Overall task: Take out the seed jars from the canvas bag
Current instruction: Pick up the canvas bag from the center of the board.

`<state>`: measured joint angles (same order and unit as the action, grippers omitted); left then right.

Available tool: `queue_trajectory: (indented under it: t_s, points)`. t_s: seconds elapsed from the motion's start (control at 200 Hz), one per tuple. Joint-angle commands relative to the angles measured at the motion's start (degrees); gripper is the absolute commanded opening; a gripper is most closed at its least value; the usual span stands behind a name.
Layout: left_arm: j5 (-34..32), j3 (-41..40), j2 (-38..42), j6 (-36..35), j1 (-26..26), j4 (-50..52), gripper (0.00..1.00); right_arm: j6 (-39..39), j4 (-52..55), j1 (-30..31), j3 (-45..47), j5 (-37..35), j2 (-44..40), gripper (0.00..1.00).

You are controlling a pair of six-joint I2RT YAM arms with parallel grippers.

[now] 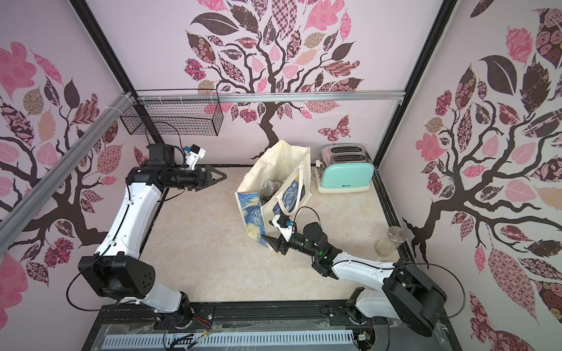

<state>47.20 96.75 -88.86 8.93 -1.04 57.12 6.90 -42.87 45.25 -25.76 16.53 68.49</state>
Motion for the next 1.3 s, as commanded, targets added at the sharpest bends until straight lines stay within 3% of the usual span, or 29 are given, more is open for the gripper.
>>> queue_trajectory:
  t_s: [0.0, 0.11, 0.195, 0.335, 0.53, 0.7, 0.8, 0.855, 0.96, 1.14, 1.296]
  points:
    - [-2.83, 1.92, 1.43, -2.91, -4.18, 3.43, 0.79, 9.12, 10.35, -0.15, -1.44, -3.03, -7.26, 0.79]
    - [-5.56, 4.18, 0.20, -2.78, -8.14, 4.76, 0.79, 11.73, 15.74, -0.24, -2.42, -5.91, -11.17, 0.99]
    - [-7.02, 4.89, -0.84, -2.63, -10.51, 5.03, 0.82, 12.29, 17.01, -0.25, -3.22, -10.81, -12.32, 1.00]
    - [-14.98, 5.42, -3.05, -2.44, -13.42, 6.90, 0.82, 7.60, 20.23, -0.57, -7.18, -22.88, -12.95, 1.00]
    - [-16.39, 8.06, -6.94, -4.92, -13.73, 14.52, 0.70, 1.72, 36.06, -9.09, -21.19, -13.74, -8.41, 0.99]
    - [-12.51, 8.22, -6.27, -7.22, -13.82, 16.70, 0.54, 0.29, 43.95, -11.57, -32.59, -16.72, -2.32, 1.00]
    - [-12.51, 7.71, -4.71, -8.97, -13.82, 16.62, 0.37, -2.76, 51.84, -14.80, -42.43, -15.65, 3.24, 0.99]
    - [-13.21, 7.46, -4.05, -9.90, -13.82, 16.66, 0.21, -3.04, 55.17, -16.21, -46.92, -14.97, 5.94, 0.99]
    - [-14.62, 8.10, -3.78, -12.30, -13.82, 17.11, 0.00, -1.02, 59.27, -17.34, -54.03, -16.68, 10.65, 0.98]
    - [-16.29, 10.32, -3.69, -17.55, -13.83, 18.11, 0.00, -1.48, 68.04, -22.58, -69.34, -12.45, 20.96, 0.93]
    - [-17.03, 11.71, -2.64, -21.70, -13.82, 16.06, 0.00, 0.90, 76.03, -23.93, -82.39, -14.98, 30.73, 0.90]
